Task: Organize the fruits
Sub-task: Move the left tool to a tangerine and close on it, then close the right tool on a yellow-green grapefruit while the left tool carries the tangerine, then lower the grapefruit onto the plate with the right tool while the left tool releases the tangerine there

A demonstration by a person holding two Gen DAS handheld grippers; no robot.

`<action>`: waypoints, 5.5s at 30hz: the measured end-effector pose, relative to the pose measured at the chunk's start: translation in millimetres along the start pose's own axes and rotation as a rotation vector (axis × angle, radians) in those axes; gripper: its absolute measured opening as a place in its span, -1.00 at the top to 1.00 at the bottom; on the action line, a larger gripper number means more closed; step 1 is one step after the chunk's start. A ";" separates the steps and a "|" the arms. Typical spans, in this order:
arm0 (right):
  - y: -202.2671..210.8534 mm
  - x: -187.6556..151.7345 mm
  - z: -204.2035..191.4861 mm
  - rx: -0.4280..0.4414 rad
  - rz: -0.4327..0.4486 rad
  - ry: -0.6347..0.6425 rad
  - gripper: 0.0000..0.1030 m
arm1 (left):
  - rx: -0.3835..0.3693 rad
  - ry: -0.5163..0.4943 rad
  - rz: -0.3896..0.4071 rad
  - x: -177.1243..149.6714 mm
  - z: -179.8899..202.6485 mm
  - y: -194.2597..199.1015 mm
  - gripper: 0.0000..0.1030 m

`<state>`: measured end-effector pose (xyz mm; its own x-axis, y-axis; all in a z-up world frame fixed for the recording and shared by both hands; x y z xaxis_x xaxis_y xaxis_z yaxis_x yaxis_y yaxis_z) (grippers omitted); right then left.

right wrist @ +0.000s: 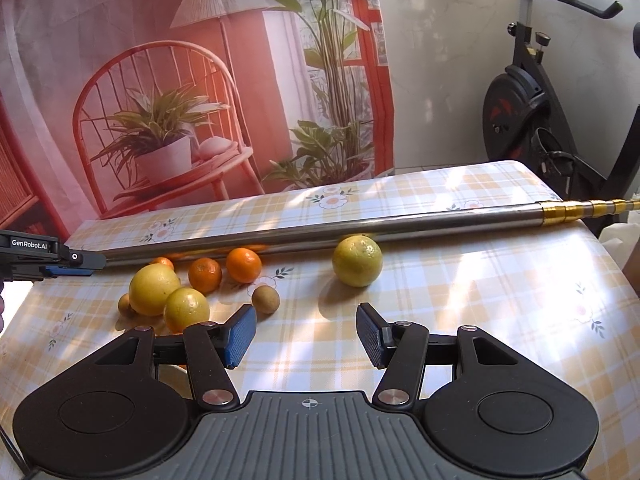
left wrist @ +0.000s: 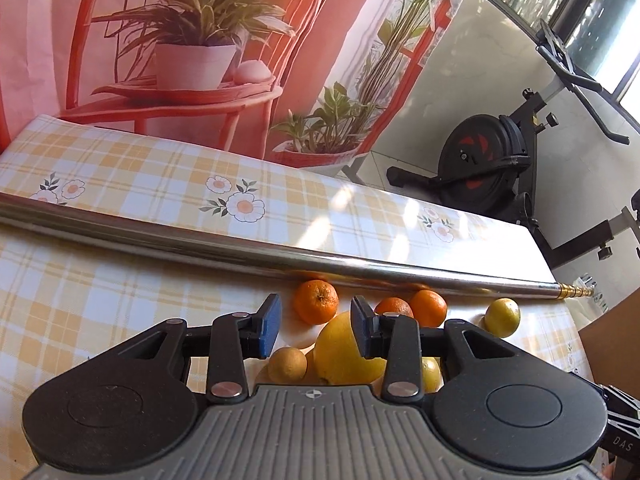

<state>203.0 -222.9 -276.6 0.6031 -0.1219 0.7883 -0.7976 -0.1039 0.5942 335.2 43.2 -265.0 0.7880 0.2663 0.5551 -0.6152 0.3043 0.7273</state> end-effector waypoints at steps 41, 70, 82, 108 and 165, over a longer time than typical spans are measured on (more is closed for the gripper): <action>-43.1 2.1 33.1 -0.075 0.156 0.038 -0.08 | 0.005 -0.114 0.069 -8.0 23.7 21.9 0.32; -123.8 5.8 25.0 -0.087 0.103 0.110 0.15 | -0.035 -0.238 -0.014 -87.9 27.3 53.0 0.32; -102.9 -4.9 31.5 -0.088 0.107 0.087 0.16 | -0.048 -0.294 -0.065 -108.2 28.8 56.9 0.32; 2.3 -38.4 -63.6 0.183 -0.043 0.148 0.16 | 0.028 -0.352 -0.116 -148.0 25.5 57.1 0.32; 24.7 -32.4 -73.7 0.102 -0.093 0.153 -0.12 | -0.018 -0.266 -0.027 -129.7 16.4 81.3 0.26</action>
<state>163.1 -148.8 -275.7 0.6596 0.0431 0.7504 -0.7286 -0.2083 0.6525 183.4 18.4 -271.2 0.7816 0.0085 0.6237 -0.5919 0.3254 0.7374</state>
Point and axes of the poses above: each gripper's, at about its wrist camera, not at the fingertips, and y roughly against the way its jaws point, z to its right, x to its top, the point moved 3 cm from there along -y, roughly the way its jaws point, and after that the axes turned 7 degrees about y, right-handed, at the moved point
